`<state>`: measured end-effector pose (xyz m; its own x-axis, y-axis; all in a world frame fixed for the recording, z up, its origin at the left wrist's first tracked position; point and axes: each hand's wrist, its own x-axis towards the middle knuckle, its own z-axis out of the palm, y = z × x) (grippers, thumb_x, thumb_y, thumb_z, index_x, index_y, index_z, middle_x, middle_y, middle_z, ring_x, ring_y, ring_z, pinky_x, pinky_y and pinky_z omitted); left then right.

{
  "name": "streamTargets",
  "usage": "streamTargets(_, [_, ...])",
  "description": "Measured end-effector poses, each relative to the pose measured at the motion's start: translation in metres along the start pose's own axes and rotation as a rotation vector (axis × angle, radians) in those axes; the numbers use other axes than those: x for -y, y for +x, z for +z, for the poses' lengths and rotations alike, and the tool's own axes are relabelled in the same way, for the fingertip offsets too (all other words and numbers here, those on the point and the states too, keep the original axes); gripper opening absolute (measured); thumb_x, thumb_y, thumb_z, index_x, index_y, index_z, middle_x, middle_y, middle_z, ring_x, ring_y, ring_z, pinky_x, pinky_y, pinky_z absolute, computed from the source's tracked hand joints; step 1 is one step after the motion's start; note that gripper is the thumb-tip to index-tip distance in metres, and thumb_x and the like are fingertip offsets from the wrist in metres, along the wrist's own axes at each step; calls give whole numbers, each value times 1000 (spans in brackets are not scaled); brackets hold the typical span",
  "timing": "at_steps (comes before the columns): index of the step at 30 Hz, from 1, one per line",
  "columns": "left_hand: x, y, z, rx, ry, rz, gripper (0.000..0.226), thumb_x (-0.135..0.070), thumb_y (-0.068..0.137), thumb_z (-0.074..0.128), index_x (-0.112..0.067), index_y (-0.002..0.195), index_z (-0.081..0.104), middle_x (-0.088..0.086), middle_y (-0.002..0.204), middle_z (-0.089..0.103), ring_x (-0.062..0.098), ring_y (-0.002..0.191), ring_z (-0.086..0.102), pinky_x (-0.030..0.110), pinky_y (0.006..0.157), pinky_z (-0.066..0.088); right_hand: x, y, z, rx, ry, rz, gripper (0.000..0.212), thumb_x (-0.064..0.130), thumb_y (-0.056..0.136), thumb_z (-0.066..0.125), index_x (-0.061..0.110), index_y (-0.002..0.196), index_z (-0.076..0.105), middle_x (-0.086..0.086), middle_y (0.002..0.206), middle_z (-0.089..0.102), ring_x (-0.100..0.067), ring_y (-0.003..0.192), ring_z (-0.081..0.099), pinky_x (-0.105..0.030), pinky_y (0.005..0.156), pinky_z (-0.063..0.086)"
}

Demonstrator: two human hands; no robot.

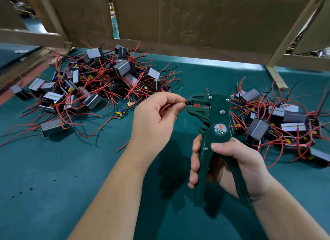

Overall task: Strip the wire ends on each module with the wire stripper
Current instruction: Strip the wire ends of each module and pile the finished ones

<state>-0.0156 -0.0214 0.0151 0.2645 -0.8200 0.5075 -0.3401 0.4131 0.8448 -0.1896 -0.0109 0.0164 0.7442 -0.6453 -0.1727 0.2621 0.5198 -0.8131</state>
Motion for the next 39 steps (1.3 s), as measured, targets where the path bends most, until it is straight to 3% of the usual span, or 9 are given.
streamTargets(6, [3, 0, 0, 9, 40, 40, 23, -7, 87, 62, -29, 86, 63, -16, 72, 59, -8, 59, 52, 6, 62, 37, 0, 0, -1, 28, 18, -7, 44, 30, 60, 82, 2, 91, 66, -25, 75, 62, -37, 64, 62, -50, 66, 53])
streamTargets(12, [4, -1, 1, 13, 105, 79, 19, -8, 87, 60, -27, 89, 63, -16, 84, 63, -6, 80, 58, 9, 74, 41, -1, 0, -1, 13, 7, -17, 42, 29, 60, 82, 4, 89, 66, -24, 73, 61, -38, 63, 62, -50, 65, 53])
streamTargets(23, [4, -1, -2, 21, 110, 83, 16, -8, 87, 63, -24, 90, 65, -17, 84, 63, -8, 79, 58, 6, 72, 39, -1, 1, 0, -45, -36, -30, 40, 31, 58, 82, 6, 83, 64, -22, 68, 58, -35, 57, 60, -48, 61, 52])
streamTargets(26, [4, -1, -2, 37, 113, 93, 12, -11, 92, 58, -19, 95, 67, -15, 88, 65, -7, 81, 59, 6, 74, 40, -6, 2, 7, -128, -33, -41, 27, 29, 66, 74, 7, 77, 62, -21, 62, 55, -32, 51, 57, -44, 55, 51])
streamTargets(30, [8, -1, -1, 55, 9, -41, 26, -14, 100, 44, -18, 115, 64, -11, 88, 69, -2, 58, 52, 11, 60, 40, -9, 7, 12, -340, 1, -61, 26, 30, 68, 71, 11, 63, 54, -13, 51, 44, -24, 36, 42, -32, 43, 42])
streamTargets(33, [11, -2, 2, 75, -33, -151, 37, -7, 101, 41, -33, 128, 45, -10, 84, 71, 6, 52, 52, 14, 57, 40, -6, 8, 8, -281, 58, -83, 27, 36, 67, 70, 11, 67, 58, -12, 55, 48, -26, 41, 47, -34, 44, 45])
streamTargets(36, [12, 1, 0, 31, -109, -229, 19, -8, 101, 42, -22, 113, 42, -12, 88, 74, 8, 46, 51, 15, 55, 42, -2, 6, 2, -194, 194, -170, 30, 33, 65, 68, 7, 79, 65, -17, 70, 58, -33, 60, 59, -45, 60, 54])
streamTargets(39, [10, 4, -2, 22, -216, -286, 12, -8, 101, 42, -16, 92, 47, -9, 90, 75, 7, 41, 45, 14, 47, 39, 3, 6, -4, -329, 270, -187, 31, 30, 68, 57, 4, 82, 64, -18, 73, 59, -35, 64, 62, -48, 62, 56])
